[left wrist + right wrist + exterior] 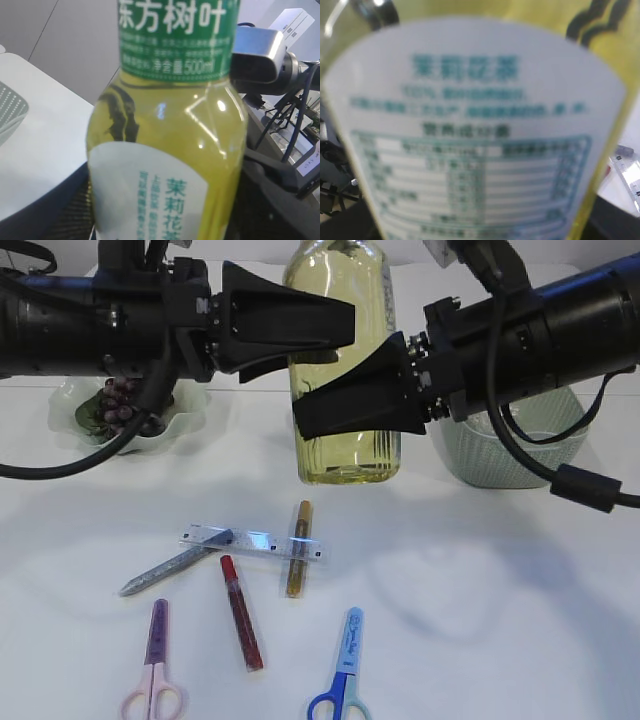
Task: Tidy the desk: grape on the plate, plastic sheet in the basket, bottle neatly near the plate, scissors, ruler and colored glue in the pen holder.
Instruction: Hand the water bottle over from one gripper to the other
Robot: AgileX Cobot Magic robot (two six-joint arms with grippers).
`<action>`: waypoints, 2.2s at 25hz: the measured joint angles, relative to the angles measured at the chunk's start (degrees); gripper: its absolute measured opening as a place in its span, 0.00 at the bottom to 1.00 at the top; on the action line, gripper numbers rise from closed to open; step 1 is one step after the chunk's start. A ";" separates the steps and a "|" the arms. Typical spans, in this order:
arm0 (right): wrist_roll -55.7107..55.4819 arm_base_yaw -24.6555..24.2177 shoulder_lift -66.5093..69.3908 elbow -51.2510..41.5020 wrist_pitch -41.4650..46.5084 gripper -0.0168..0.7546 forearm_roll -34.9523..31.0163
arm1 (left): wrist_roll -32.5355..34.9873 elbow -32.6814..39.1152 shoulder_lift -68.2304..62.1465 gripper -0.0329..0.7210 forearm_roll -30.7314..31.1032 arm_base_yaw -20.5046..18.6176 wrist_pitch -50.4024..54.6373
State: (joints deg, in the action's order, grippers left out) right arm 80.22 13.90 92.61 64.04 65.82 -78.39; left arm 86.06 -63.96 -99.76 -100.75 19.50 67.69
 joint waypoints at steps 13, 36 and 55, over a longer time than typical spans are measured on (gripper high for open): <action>0.00 0.00 0.00 0.00 0.00 0.69 0.80 | 1.53 0.00 -0.26 0.80 0.09 0.12 0.13; 0.00 0.00 0.00 0.04 -0.14 0.69 0.89 | 2.35 0.00 -0.38 0.79 0.09 0.12 0.22; -1.92 0.00 0.00 0.13 0.02 0.69 1.23 | -2.19 0.00 -0.38 0.93 -0.01 0.43 -1.12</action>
State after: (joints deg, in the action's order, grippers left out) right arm 78.30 13.90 92.61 64.17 65.84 -77.16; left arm 83.87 -63.96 -100.14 -100.76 19.94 66.57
